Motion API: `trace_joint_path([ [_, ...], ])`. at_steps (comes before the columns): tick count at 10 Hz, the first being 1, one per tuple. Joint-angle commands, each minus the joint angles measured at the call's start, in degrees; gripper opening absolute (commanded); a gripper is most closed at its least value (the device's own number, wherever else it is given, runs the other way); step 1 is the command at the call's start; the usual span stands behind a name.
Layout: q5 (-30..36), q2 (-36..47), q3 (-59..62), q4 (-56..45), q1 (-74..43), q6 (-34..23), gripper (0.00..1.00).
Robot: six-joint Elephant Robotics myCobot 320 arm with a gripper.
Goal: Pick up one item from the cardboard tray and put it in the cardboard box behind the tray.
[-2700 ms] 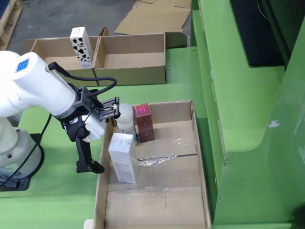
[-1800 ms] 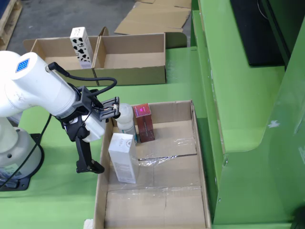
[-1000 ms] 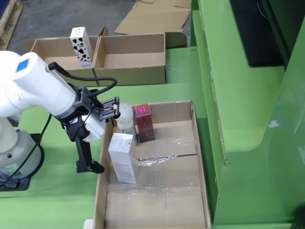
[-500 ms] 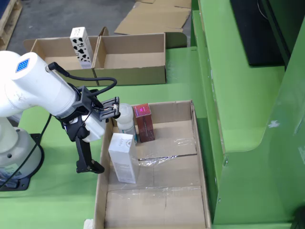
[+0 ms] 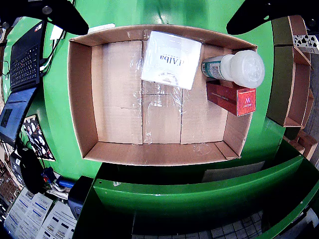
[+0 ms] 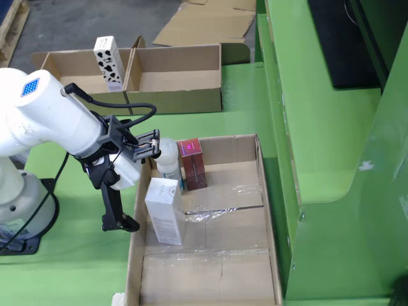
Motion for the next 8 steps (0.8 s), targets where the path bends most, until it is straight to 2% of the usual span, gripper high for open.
trace_joint_path([
  [1, 0.0, 0.9, 1.9, 0.6, 0.0, 0.0, 1.00],
  [5, 0.0, 0.9, 1.9, 0.6, 0.0, 0.0, 1.00],
  [7, -1.3, -1.8, 4.2, 0.3, 1.9, 1.4, 1.00],
  [8, -2.8, -6.2, 9.3, -1.1, 4.8, 2.9, 1.00],
])
